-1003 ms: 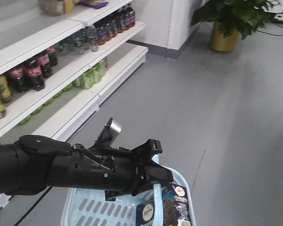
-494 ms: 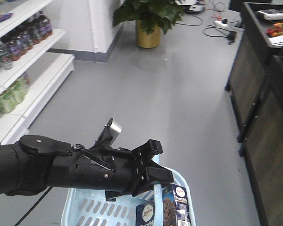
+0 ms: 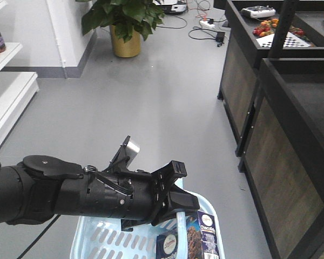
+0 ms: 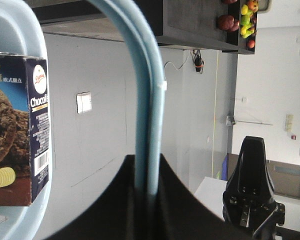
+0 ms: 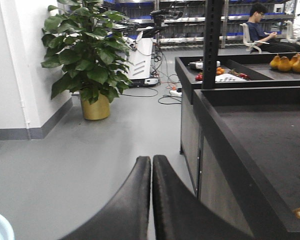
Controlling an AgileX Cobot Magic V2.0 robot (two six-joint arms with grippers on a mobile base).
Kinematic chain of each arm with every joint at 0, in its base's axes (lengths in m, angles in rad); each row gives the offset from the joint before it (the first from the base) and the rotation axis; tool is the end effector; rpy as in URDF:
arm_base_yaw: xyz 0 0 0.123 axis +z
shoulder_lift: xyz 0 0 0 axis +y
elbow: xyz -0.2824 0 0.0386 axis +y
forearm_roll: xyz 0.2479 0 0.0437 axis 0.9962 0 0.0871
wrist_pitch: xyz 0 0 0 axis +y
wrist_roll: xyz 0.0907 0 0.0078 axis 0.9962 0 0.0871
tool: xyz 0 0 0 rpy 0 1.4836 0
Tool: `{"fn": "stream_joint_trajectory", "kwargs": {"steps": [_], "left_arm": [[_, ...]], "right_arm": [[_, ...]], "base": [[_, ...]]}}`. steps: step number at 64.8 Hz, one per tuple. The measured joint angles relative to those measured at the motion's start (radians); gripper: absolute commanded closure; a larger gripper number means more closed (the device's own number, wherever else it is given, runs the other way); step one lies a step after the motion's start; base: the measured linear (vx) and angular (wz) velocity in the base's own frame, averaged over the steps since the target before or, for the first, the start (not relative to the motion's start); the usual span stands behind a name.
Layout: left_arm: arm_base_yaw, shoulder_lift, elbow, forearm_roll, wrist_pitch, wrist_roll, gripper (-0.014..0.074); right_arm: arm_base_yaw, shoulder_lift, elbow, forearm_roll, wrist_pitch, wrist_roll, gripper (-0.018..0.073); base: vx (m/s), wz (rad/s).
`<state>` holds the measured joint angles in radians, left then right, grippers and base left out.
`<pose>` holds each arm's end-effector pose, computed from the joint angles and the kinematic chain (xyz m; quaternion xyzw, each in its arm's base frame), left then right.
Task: Left arm holds basket, right arm returns cookies
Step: 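Drive past the potted plant and produce counters carrying the basket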
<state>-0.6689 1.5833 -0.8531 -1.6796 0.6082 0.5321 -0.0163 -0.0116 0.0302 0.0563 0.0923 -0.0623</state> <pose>0.2182 -0.2385 0.2319 -0.0694 0.8464 -0.5233 0.0706 0.0568 -0.0004 0.1951 0.0018 0.7154 -0.0060 0.6987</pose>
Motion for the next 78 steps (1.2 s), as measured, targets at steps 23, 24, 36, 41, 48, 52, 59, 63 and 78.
{"fn": "stream_joint_trajectory", "kwargs": {"steps": [23, 24, 36, 41, 48, 52, 59, 63, 78], "left_arm": [[0.000, 0.000, 0.000, 0.000, 0.001, 0.000, 0.0603], [0.000, 0.000, 0.000, 0.000, 0.001, 0.000, 0.0603], [0.000, 0.000, 0.000, 0.000, 0.001, 0.000, 0.0603], [0.000, 0.000, 0.000, 0.000, 0.001, 0.000, 0.0603], [0.000, 0.000, 0.000, 0.000, 0.001, 0.000, 0.0603], [0.000, 0.000, 0.000, 0.000, 0.001, 0.000, 0.0603], [0.000, 0.000, 0.000, 0.000, 0.001, 0.000, 0.0603], [0.000, 0.000, 0.000, 0.000, 0.001, 0.000, 0.0603], [0.000, 0.000, 0.000, 0.000, 0.001, 0.000, 0.0603]], "right_arm": [[0.000, 0.000, 0.000, 0.000, 0.000, 0.000, 0.0568], [0.000, 0.000, 0.000, 0.000, 0.000, 0.000, 0.0568], [0.000, 0.000, 0.000, 0.000, 0.000, 0.000, 0.0568], [0.000, 0.000, 0.000, 0.000, 0.000, 0.000, 0.0568], [0.000, 0.000, 0.000, 0.000, 0.000, 0.000, 0.0568], [0.000, 0.000, 0.000, 0.000, 0.000, 0.000, 0.0568], [0.000, 0.000, 0.000, 0.000, 0.000, 0.000, 0.0568], [0.000, 0.000, 0.000, 0.000, 0.000, 0.000, 0.0568], [0.000, 0.000, 0.000, 0.000, 0.000, 0.000, 0.0568]], "base": [[0.06, -0.12], [0.08, -0.07], [0.10, -0.06], [0.12, -0.02], [0.15, 0.01], [0.17, 0.05], [0.19, 0.07], [0.21, 0.07], [0.23, 0.08]]}}
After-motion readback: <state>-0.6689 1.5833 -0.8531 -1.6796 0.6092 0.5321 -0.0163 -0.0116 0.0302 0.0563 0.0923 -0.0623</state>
